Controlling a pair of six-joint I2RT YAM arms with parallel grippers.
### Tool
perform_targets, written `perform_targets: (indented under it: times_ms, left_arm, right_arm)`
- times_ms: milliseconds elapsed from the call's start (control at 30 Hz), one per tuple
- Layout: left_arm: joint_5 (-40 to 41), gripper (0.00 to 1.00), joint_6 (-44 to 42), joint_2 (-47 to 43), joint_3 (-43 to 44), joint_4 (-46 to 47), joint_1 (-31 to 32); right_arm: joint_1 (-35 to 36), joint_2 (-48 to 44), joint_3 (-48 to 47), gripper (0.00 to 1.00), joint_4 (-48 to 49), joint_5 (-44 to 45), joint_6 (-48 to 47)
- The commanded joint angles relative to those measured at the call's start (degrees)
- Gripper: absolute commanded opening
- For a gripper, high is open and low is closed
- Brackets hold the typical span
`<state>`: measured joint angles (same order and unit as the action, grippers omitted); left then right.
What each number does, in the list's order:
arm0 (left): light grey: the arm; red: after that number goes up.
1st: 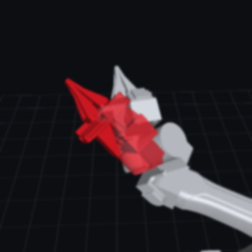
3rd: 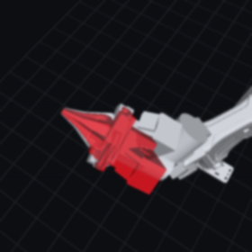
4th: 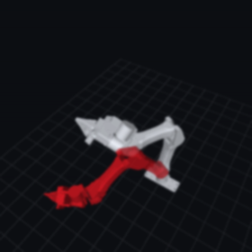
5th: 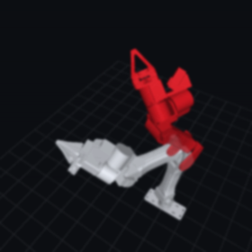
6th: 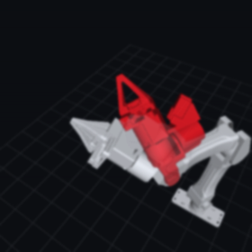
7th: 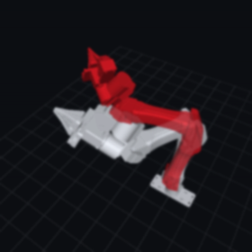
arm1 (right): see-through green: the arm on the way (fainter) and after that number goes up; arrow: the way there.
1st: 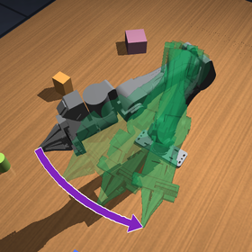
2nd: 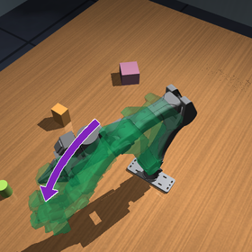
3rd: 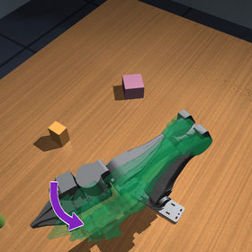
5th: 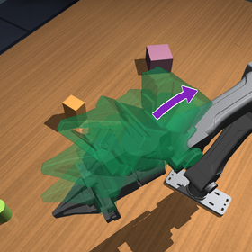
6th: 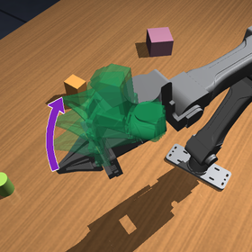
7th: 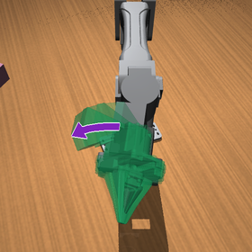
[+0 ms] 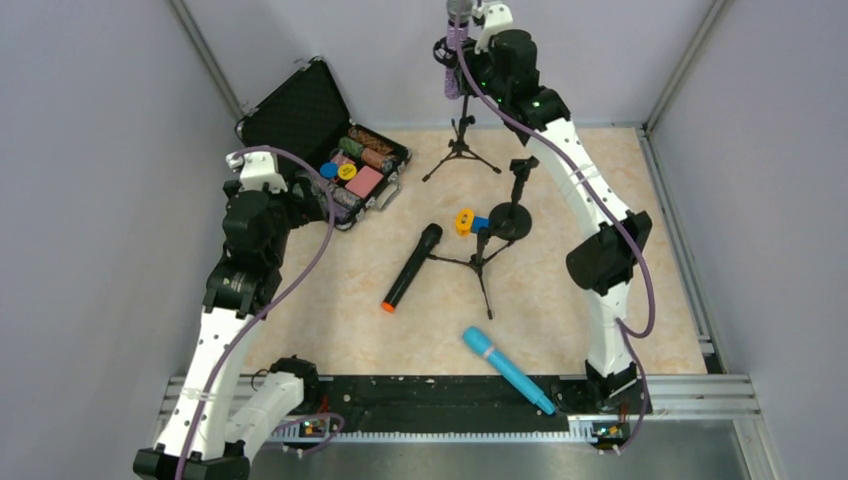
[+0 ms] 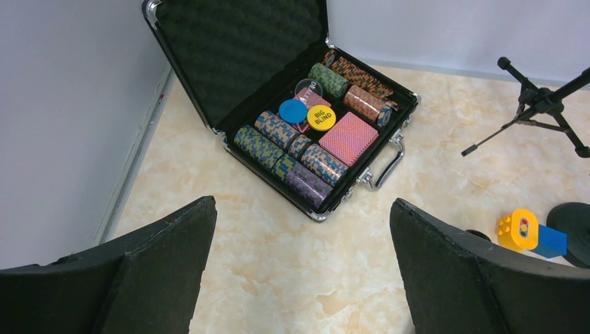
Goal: Attach the microphones to the stand
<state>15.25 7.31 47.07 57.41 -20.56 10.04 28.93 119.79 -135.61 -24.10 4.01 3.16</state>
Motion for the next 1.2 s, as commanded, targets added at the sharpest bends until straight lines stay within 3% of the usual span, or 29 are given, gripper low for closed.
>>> perform_targets:
  times_ms: [0, 700, 1167]
  left_arm:
    - [-1.49, 0.99, -0.6, 0.45, 0.75, 2.27, -0.29]
    - [-1.94, 0.99, -0.76, 1.45, 0.86, 2.01, -0.29]
    - [-1.64, 0.99, -0.84, 0.86, 0.78, 1.94, -0.29]
  right_arm:
    - [-2.31, 1.25, -6.78, 0.0, 8.65, -0.39, 3.01]
    - [-3.0, 9.0, -9.69, 0.0, 5.69, 7.42, 1.66]
    - [-3.09, 11.27, -8.69, 0.0, 5.22, 3.72, -0.33]
